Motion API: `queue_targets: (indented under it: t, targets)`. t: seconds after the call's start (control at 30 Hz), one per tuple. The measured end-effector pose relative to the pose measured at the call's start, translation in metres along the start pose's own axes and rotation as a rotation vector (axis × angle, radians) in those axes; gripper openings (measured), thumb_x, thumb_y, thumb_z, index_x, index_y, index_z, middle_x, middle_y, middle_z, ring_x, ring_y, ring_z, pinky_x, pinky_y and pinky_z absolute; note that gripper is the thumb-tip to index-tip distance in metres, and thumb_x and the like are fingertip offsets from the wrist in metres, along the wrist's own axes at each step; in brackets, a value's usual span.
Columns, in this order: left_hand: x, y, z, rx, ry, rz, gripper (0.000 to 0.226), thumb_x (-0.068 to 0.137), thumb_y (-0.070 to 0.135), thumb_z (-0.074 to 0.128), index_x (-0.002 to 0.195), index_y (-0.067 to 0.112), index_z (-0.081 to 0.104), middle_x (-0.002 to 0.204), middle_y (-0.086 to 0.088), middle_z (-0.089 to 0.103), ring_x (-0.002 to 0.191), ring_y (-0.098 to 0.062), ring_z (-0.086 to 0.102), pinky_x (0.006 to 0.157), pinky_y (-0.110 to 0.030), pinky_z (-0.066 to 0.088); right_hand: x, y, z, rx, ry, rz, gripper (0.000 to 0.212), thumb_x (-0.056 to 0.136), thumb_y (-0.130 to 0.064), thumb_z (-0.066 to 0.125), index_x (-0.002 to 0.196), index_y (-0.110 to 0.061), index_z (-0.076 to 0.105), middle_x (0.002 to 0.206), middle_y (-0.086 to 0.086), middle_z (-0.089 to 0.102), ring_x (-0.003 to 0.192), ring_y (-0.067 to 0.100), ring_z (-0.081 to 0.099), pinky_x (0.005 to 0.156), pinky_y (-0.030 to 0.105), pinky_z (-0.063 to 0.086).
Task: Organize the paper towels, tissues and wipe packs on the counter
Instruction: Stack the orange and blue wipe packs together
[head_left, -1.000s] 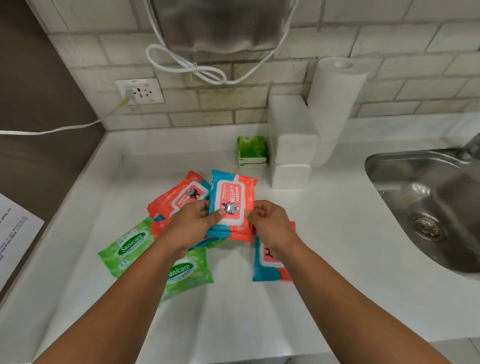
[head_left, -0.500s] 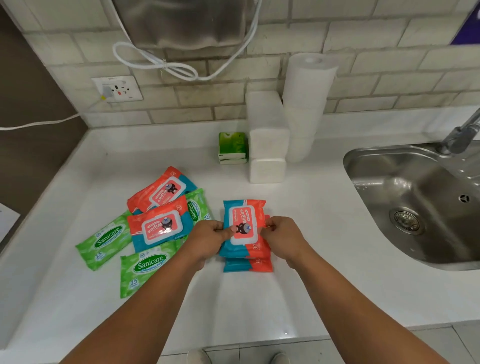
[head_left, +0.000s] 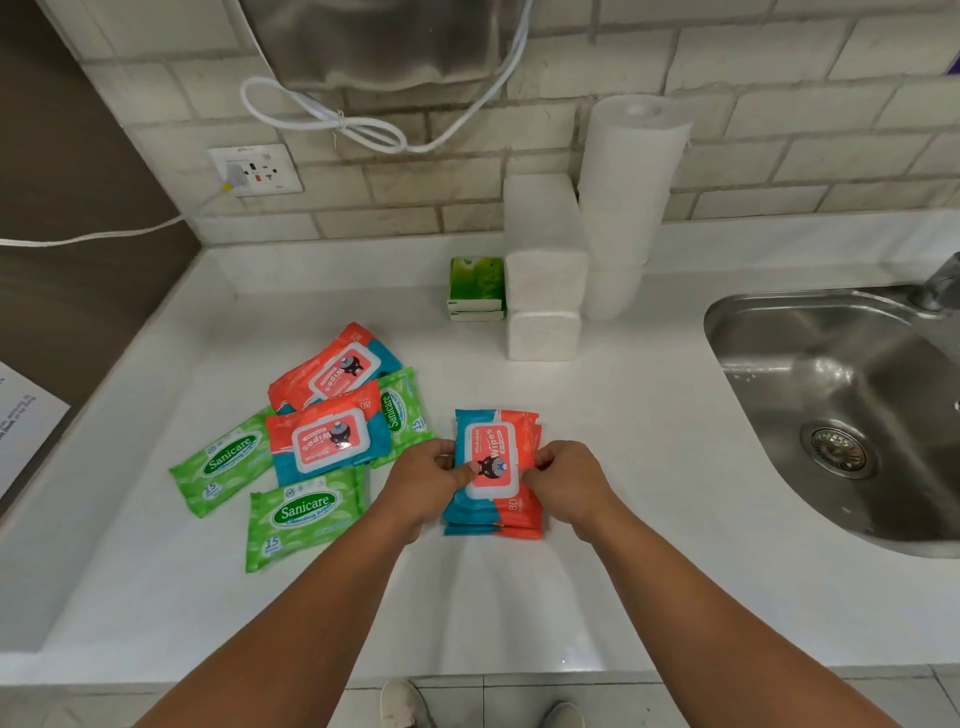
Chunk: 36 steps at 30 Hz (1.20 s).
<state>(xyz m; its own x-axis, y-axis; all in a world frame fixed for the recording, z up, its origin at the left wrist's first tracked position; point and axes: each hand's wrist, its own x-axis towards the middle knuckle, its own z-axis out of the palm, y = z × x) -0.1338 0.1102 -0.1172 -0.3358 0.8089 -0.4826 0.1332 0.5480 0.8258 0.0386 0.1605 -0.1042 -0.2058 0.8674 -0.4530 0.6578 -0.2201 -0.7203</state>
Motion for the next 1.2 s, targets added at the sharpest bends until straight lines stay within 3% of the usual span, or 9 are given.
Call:
queue_targets:
  t: [0.1,0.3,0.4,0.5,0.6,0.73,0.83,0.93,1.2]
  targets:
    - [-0.001,0.001,0.001,-0.009,0.013,0.011,0.023,0.093,0.015,0.074,0.115,0.014,0.067,0.106,0.000,0.075,0.084,-0.008,0.072,0.058,-0.015,0.057,0.001,-0.001,0.000,0.034,0.010,-0.015,0.009,0.091,-0.010,0.062,0.093,-0.018,0.064,0.109,0.009,0.073,0.096,0.025,0.071,0.087,0.044,0.060]
    - [0.003,0.001,0.000,0.026,0.010,0.020,0.027,0.092,0.019,0.075,0.117,0.015,0.066,0.111,-0.001,0.075,0.085,-0.008,0.072,0.061,-0.016,0.057,0.004,-0.003,0.000,0.060,-0.027,-0.012,0.039,0.093,-0.014,0.065,0.131,-0.015,0.056,0.126,0.007,0.067,0.106,0.024,0.068,0.092,0.043,0.059]
    - [0.004,0.000,-0.003,0.063,0.001,0.031,0.031,0.092,0.025,0.075,0.120,0.016,0.065,0.117,-0.001,0.074,0.090,-0.009,0.072,0.071,-0.022,0.060,0.005,-0.007,0.002,0.021,-0.006,-0.033,0.049,0.093,-0.020,0.068,0.138,-0.016,0.049,0.130,0.006,0.065,0.109,0.024,0.067,0.091,0.038,0.059]
    - [0.005,0.000,-0.011,0.134,0.041,0.059,0.046,0.093,0.032,0.073,0.133,0.014,0.061,0.124,0.000,0.070,0.106,-0.015,0.067,0.093,-0.032,0.057,0.006,-0.015,0.005,-0.083,0.067,-0.074,0.063,0.088,-0.021,0.073,0.143,-0.017,0.041,0.133,0.006,0.060,0.114,0.024,0.063,0.091,0.035,0.056]
    - [0.004,0.005,-0.029,0.230,0.120,0.141,0.041,0.096,0.032,0.069,0.133,0.017,0.061,0.120,0.005,0.065,0.105,-0.011,0.058,0.089,-0.025,0.045,0.004,-0.027,0.010,-0.258,0.183,-0.114,0.076,0.084,-0.034,0.074,0.148,-0.021,0.036,0.139,0.004,0.050,0.127,0.024,0.050,0.101,0.042,0.049]
    - [0.008,0.009,-0.069,0.265,0.178,0.223,0.029,0.093,0.028,0.074,0.120,0.017,0.068,0.112,0.004,0.068,0.101,-0.012,0.062,0.086,-0.024,0.048,0.002,-0.049,0.023,-0.365,0.247,-0.283,0.058,0.090,-0.035,0.063,0.144,-0.020,0.045,0.143,0.004,0.048,0.131,0.026,0.042,0.104,0.041,0.042]
    - [0.014,0.005,-0.104,0.299,0.223,0.257,0.028,0.088,0.019,0.079,0.114,0.013,0.070,0.109,-0.003,0.071,0.101,-0.019,0.067,0.096,-0.033,0.053,0.004,-0.070,0.043,-0.355,0.192,-0.426,0.050,0.092,-0.032,0.063,0.138,-0.016,0.054,0.142,0.004,0.052,0.132,0.025,0.043,0.106,0.034,0.039]
    - [0.021,-0.001,-0.136,0.404,0.245,0.244,0.033,0.084,0.017,0.082,0.114,0.015,0.070,0.108,-0.003,0.072,0.100,-0.022,0.068,0.090,-0.030,0.052,0.009,-0.093,0.066,-0.361,0.109,-0.478,0.045,0.093,-0.028,0.065,0.134,-0.013,0.057,0.135,0.008,0.058,0.125,0.027,0.051,0.103,0.034,0.043]
    - [0.045,-0.021,-0.188,0.836,0.320,0.147,0.076,0.073,0.057,0.083,0.138,0.029,0.055,0.141,-0.006,0.055,0.125,-0.032,0.051,0.104,-0.043,0.043,0.023,-0.126,0.123,-0.471,0.003,-0.454,0.040,0.090,-0.031,0.068,0.125,-0.013,0.061,0.121,0.013,0.062,0.109,0.032,0.061,0.087,0.035,0.050]
